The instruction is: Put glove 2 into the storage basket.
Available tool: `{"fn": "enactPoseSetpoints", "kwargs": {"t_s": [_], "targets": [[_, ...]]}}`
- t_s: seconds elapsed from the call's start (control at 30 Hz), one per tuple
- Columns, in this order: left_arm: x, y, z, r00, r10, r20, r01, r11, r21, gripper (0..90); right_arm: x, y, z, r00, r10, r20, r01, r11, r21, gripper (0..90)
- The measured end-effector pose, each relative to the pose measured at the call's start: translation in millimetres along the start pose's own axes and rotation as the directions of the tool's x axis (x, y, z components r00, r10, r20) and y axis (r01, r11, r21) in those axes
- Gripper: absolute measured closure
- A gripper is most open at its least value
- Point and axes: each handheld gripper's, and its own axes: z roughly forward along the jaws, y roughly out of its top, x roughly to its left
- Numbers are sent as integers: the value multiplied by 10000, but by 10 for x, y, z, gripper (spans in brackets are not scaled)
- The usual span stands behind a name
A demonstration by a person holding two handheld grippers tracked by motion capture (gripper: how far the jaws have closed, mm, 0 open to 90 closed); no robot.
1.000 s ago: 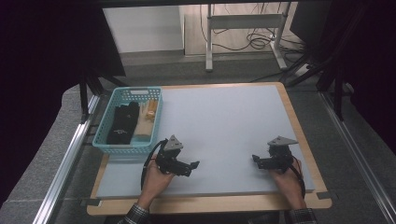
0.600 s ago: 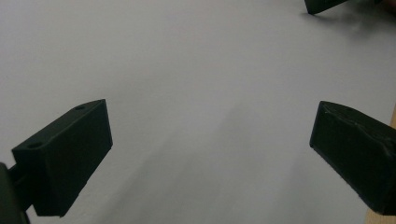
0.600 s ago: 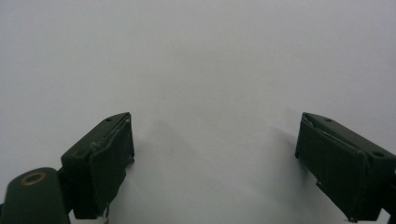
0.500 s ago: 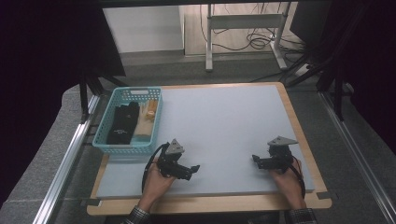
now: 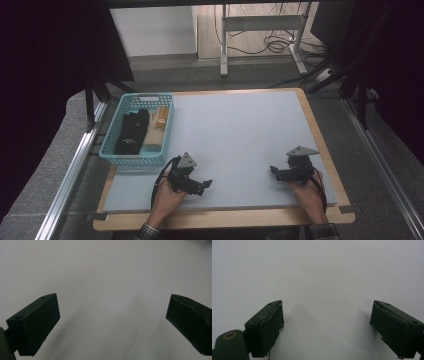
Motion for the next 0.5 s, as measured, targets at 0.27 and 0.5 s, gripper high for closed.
{"fn": "enactPoseSetpoints", "kwargs": {"t_s": [0.27,0.5], "targets": [[-5,-59,83,10000,54,-72,-51,9991,415,0,0,0,0,10000,1,2,-1,10000,-2,111],[-41,-44,124,9991,304,-311,-277,9960,855,0,0,1,0,10000,0,2,0,10000,-2,112]]}}
